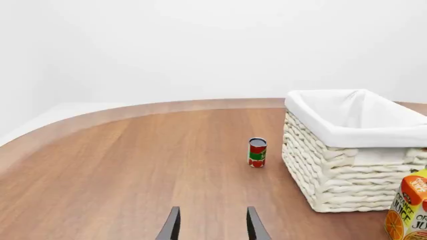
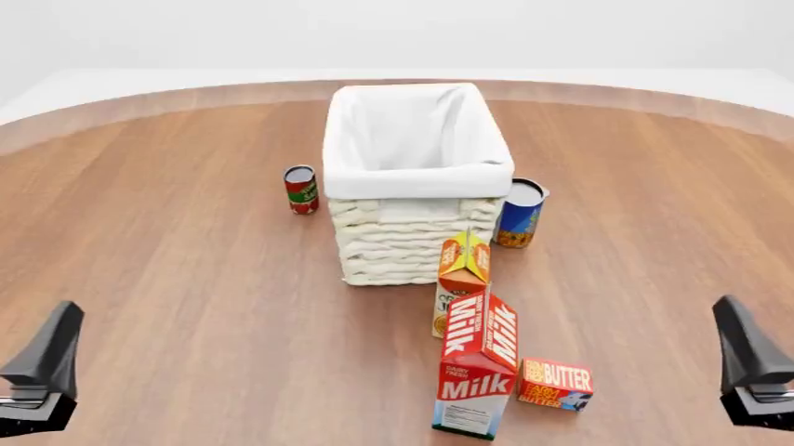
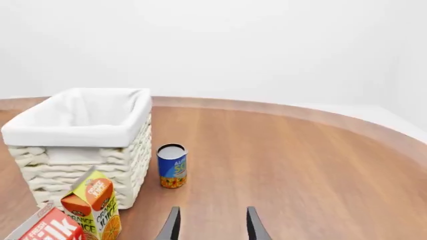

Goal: Pick up the butter and put it in the basket.

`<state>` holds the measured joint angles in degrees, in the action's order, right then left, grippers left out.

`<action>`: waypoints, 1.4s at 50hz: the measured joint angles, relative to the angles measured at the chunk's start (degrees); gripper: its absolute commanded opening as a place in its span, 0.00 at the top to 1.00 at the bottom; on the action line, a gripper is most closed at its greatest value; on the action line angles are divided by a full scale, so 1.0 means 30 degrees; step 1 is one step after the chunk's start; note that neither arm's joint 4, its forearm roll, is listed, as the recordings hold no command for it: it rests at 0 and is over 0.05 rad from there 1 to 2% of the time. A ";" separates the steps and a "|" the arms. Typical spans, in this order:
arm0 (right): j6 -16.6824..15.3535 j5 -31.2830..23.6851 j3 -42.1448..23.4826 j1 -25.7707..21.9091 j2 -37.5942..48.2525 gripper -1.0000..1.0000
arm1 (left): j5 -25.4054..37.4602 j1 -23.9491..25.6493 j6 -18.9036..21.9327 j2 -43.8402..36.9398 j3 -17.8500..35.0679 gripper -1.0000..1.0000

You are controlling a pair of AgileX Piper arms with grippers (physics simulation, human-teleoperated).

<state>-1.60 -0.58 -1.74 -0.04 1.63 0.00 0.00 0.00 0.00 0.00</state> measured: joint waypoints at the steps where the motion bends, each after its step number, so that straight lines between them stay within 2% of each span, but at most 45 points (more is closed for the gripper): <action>1: 0.0009 -0.0015 0.0001 -0.0057 -0.0033 0.00 | 0.0000 0.0000 0.0000 0.0000 0.0000 0.00; 11: -0.0279 -0.0660 -0.0611 -0.0649 -0.0327 0.00 | 0.0000 0.0000 0.0000 0.0000 0.0000 0.00; 21: -0.1570 -0.2232 -0.2359 -0.2026 -0.0255 0.00 | 0.0000 0.0000 0.0000 0.0000 0.0000 0.00; 25: -0.2902 -0.3029 -0.3223 -0.3277 0.0452 0.00 | 0.0000 0.0000 0.0000 0.0000 0.0000 0.00; 30: -0.5496 -0.3909 -0.4220 -0.4748 0.1284 0.00 | 0.0000 0.0000 0.0000 0.0000 0.0000 0.00; 34: -0.7131 -0.4619 -0.5039 -0.5765 0.2115 0.00 | 0.0000 0.0000 0.0000 0.0000 0.0000 0.00; 40: -0.8941 -0.5458 -0.5924 -0.7184 0.3706 0.00 | 0.0000 0.0000 0.0000 0.0000 0.0000 0.00; 45: -1.0029 -0.6126 -0.6431 -0.8288 0.5225 0.00 | 0.0000 0.0000 0.0000 0.0000 0.0000 0.00; 54: -1.0470 -0.7950 -0.7788 -1.0606 0.7685 0.00 | 0.0000 0.0000 0.0000 0.0000 0.0000 0.00; 62: -0.9559 -0.9493 -0.8951 -1.3203 0.8840 0.00 | 0.0000 0.0000 0.0000 0.0000 0.0000 0.00; 70: -0.8842 -1.0975 -0.9894 -1.4566 0.9970 0.00 | 0.0000 0.0000 0.0000 0.0000 0.0000 0.00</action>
<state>-28.13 -33.50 -31.42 -43.74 31.54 0.00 0.00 0.00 0.00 0.00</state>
